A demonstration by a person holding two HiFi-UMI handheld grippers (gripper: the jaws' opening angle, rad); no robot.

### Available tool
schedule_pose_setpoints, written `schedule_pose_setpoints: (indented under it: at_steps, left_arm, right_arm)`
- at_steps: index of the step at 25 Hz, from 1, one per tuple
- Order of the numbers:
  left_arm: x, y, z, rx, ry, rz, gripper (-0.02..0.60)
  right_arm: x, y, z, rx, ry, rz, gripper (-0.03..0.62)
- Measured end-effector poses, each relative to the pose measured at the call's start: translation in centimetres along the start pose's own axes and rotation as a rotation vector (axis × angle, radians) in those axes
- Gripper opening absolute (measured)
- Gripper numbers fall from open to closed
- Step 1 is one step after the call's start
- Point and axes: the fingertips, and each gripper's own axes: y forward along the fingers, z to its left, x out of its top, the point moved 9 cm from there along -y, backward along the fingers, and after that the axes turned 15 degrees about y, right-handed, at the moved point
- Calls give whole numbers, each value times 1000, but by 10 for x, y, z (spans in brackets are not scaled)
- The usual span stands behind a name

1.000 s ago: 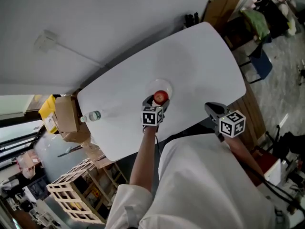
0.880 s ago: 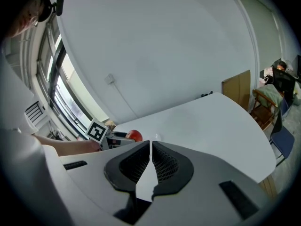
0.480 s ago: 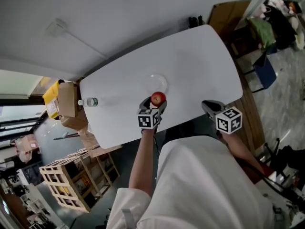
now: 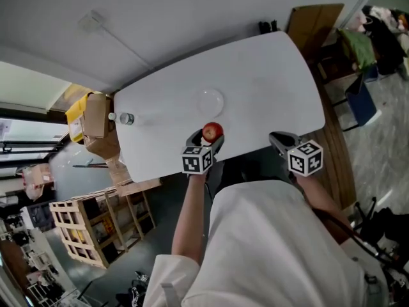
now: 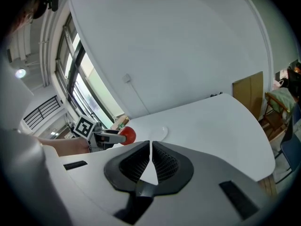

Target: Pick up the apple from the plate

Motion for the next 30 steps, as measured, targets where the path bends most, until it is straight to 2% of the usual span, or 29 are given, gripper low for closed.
schedule_pose_setpoints:
  at_steps: [5, 10, 20, 30]
  left_arm:
    - [-4, -19, -18, 21, -32, -31, 359]
    - [-11, -42, -25, 11, -24, -57, 359]
    - [-23, -84, -15, -35, 22, -81, 359]
    - [-42, -131, -11, -111, 59, -111, 359]
  right_arm:
    - [-10, -2, 2, 23, -27, 25, 38]
    - [-20, 2, 18, 46, -50, 26, 38]
    - [-36, 12, 58, 46, -79, 8, 38]
    - [-73, 21, 99, 45, -81, -41, 37]
